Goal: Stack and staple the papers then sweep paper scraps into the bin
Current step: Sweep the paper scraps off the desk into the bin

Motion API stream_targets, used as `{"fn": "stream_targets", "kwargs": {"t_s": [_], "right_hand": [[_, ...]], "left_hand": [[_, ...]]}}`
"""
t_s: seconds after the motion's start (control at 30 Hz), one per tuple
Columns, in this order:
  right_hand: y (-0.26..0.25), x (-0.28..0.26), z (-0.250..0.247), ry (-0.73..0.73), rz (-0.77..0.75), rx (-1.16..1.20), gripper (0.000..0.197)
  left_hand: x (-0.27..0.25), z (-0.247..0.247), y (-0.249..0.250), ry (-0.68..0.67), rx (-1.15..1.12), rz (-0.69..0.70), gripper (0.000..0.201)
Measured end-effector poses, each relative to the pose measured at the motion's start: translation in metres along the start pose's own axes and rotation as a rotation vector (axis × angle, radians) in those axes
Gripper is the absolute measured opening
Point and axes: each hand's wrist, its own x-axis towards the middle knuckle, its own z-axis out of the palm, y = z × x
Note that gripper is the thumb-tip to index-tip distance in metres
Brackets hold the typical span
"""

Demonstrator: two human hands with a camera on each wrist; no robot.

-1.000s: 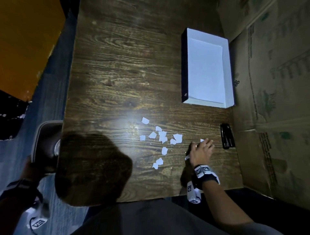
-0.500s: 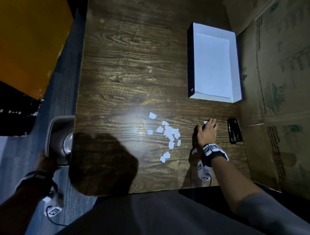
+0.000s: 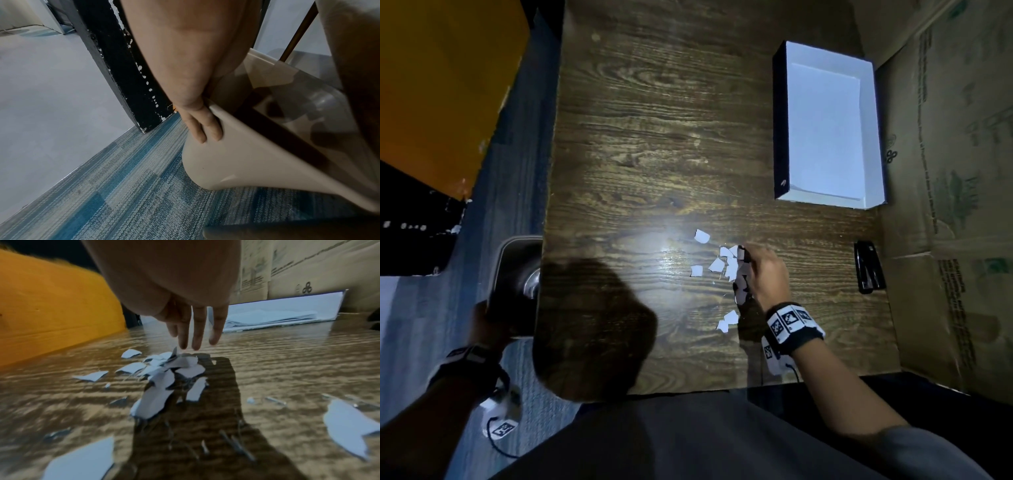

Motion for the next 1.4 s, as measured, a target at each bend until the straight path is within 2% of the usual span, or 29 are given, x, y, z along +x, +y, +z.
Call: {"fn": "stream_targets", "kwargs": {"t_s": [0.03, 0.1, 0.2, 0.27, 0.33, 0.4, 0.47, 0.57, 0.7, 0.8, 0.87, 0.97, 1.03, 1.1, 1.17, 1.23, 1.33, 1.4], "right_hand": [[0.004, 0.001, -0.003, 0.012, 0.025, 0.005, 0.037], [0.012, 0.001, -0.010, 0.061, 0.071, 0.040, 0.026], [0.025, -0.007, -0.013, 0.089, 0.157, 0.095, 0.026], [0.043, -0.022, -0.013, 0.106, 0.204, 0.063, 0.033], [0.061, -0.045, -0.012, 0.072, 0.387, 0.020, 0.047], [0.071, -0.071, -0.003, 0.009, 0.595, 0.031, 0.063], [0.067, -0.090, 0.015, -0.012, 0.654, 0.053, 0.071], [0.031, -0.097, 0.044, -0.034, 0.557, 0.024, 0.075], [-0.039, -0.078, 0.065, -0.102, 0.344, 0.104, 0.072], [-0.068, -0.068, 0.071, -0.145, 0.181, 0.175, 0.072], [-0.063, -0.068, 0.066, -0.107, 0.204, 0.221, 0.068], [-0.026, -0.083, 0.053, 0.026, 0.428, 0.180, 0.068], [-0.003, -0.104, 0.049, 0.016, 0.582, 0.130, 0.070], [0.000, -0.120, 0.055, -0.024, 0.648, 0.098, 0.070], [-0.020, -0.125, 0.067, -0.070, 0.605, 0.048, 0.072], [-0.051, -0.116, 0.077, -0.121, 0.491, 0.053, 0.075], [-0.092, -0.097, 0.084, -0.176, 0.305, 0.117, 0.069], [-0.105, -0.087, 0.083, -0.193, 0.204, 0.187, 0.067]], "left_hand": [[-0.004, 0.003, 0.007, -0.035, -0.010, -0.039, 0.011], [-0.004, 0.004, 0.009, -0.044, 0.030, 0.016, 0.021], [0.009, -0.005, -0.001, -0.040, 0.029, -0.019, 0.028], [0.011, -0.007, -0.001, -0.044, 0.048, -0.019, 0.021], [0.019, -0.010, -0.008, -0.070, 0.047, -0.016, 0.026], [0.026, -0.013, -0.014, -0.089, 0.037, -0.039, 0.020], [0.025, -0.011, -0.014, -0.064, 0.039, -0.052, 0.023], [0.008, -0.006, -0.002, -0.069, -0.001, -0.054, 0.039], [0.014, -0.004, -0.008, -0.061, -0.020, -0.040, 0.036], [0.016, -0.007, -0.012, -0.039, -0.030, -0.049, 0.038], [0.015, -0.008, -0.013, -0.053, -0.005, -0.043, 0.034], [0.019, -0.010, -0.015, -0.030, 0.008, -0.035, 0.032], [0.016, -0.010, -0.013, -0.021, 0.013, -0.030, 0.031], [0.013, -0.006, -0.010, -0.037, 0.016, -0.025, 0.029], [0.011, -0.003, -0.008, -0.038, 0.021, -0.028, 0.024], [0.010, -0.002, -0.005, -0.042, 0.050, -0.033, 0.011], [0.008, 0.000, -0.002, -0.057, 0.072, -0.034, 0.019], [0.010, 0.001, -0.003, -0.072, 0.060, -0.027, 0.012]]}}
